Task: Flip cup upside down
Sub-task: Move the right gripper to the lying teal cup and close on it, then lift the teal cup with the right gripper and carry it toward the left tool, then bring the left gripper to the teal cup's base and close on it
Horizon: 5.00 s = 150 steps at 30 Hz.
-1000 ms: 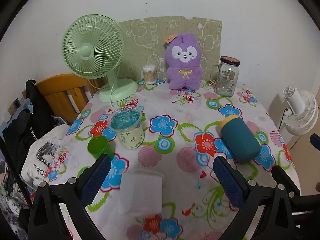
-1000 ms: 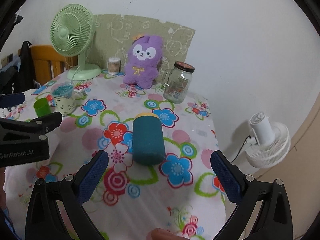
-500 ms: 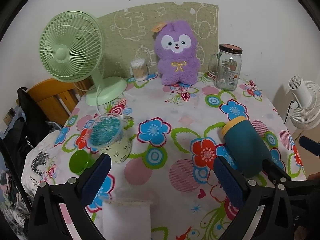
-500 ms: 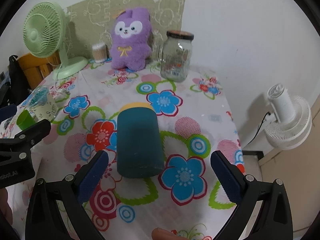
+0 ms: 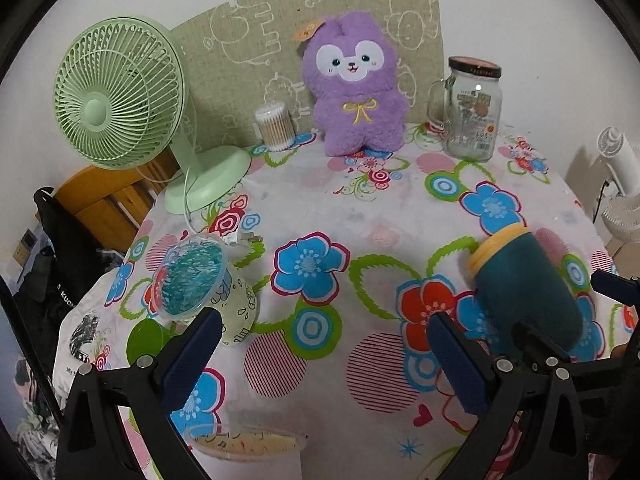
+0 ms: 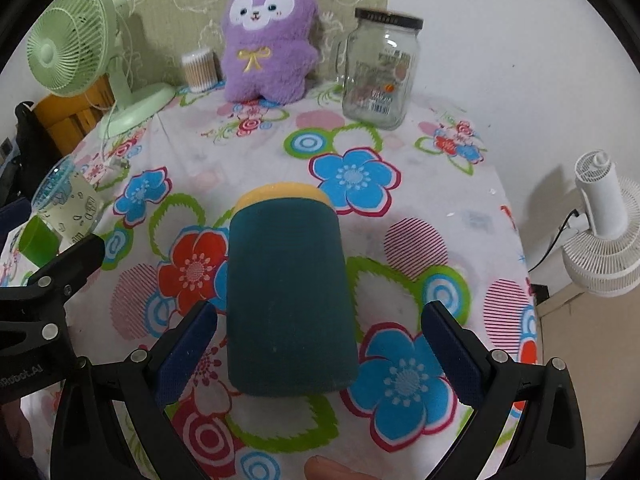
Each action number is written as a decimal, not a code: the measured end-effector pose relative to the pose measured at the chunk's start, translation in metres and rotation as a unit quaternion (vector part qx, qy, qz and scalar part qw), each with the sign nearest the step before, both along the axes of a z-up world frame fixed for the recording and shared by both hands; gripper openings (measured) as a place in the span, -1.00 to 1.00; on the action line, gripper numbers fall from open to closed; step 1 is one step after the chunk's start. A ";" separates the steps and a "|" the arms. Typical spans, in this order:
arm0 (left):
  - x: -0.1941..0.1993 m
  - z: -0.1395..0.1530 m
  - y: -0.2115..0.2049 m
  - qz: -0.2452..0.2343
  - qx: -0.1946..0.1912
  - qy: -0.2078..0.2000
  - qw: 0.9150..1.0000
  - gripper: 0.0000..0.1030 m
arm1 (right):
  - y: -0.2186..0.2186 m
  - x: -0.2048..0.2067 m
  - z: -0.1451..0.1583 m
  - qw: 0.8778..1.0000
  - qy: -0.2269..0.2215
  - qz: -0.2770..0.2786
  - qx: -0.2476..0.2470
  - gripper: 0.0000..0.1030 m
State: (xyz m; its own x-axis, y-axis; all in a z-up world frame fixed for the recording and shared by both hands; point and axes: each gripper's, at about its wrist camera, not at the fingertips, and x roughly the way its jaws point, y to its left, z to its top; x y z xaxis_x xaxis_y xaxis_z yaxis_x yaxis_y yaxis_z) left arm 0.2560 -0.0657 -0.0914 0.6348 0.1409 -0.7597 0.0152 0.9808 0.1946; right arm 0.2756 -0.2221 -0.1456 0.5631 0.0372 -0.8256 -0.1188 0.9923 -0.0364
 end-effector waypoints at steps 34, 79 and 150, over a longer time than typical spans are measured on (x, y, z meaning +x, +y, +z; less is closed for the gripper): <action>-0.039 0.024 0.005 -0.011 0.016 -0.016 1.000 1.00 | 0.010 -0.051 0.034 0.999 -0.023 0.022 0.018 0.31; -0.227 -0.002 0.054 -0.006 -0.071 0.017 0.997 1.00 | 0.064 -0.257 -0.011 0.995 0.055 0.064 -0.049 0.32; -0.233 -0.015 -0.085 -0.042 -0.130 0.087 0.987 1.00 | -0.106 -0.298 0.012 0.997 0.008 0.003 0.071 0.85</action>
